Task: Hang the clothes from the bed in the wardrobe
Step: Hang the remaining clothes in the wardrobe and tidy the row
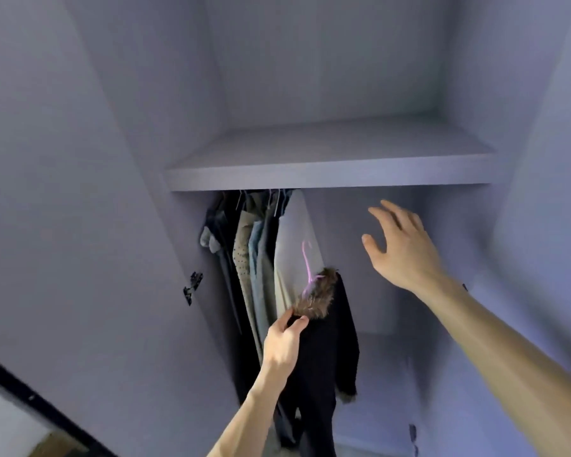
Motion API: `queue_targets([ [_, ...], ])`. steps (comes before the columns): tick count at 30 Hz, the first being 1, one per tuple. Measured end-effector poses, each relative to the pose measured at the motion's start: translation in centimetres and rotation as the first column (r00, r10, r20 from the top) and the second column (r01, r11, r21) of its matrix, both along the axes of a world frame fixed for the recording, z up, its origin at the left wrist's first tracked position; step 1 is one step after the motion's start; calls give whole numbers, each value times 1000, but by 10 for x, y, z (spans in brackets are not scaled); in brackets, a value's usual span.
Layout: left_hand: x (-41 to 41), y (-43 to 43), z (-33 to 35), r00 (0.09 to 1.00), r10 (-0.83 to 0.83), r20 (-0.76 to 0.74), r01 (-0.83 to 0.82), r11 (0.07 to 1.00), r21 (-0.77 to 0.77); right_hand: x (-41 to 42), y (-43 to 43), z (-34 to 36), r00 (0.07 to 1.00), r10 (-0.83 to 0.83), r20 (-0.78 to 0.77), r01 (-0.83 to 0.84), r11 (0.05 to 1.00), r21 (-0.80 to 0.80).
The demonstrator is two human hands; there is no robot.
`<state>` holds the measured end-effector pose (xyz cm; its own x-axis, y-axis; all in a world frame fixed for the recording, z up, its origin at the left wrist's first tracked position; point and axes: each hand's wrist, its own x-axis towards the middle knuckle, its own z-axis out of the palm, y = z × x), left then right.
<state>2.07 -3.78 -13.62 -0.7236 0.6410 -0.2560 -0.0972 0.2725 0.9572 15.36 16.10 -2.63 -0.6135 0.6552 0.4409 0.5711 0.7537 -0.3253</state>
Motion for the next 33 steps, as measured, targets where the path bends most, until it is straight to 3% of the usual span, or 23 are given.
queue_targets([
  [6, -10, 75, 32, 999, 11, -48, -5, 994, 108, -28, 55, 33, 990, -80, 120, 41, 955, 294],
  [12, -38, 124, 48, 996, 76, -56, -66, 986, 153, -62, 111, 49, 970, -154, 188, 90, 947, 309],
  [17, -68, 149, 45, 989, 128, -70, -108, 965, 241, -88, 133, 27, 988, -133, -81, 156, 870, 467],
  [24, -117, 204, 18, 955, 266, -133, -215, 927, 307, -117, 172, 2, 903, -76, -424, 383, 593, 709],
  [33, -163, 284, -12, 887, 375, -268, -328, 923, 203, -135, 189, -4, 832, -11, -555, 494, 468, 732],
])
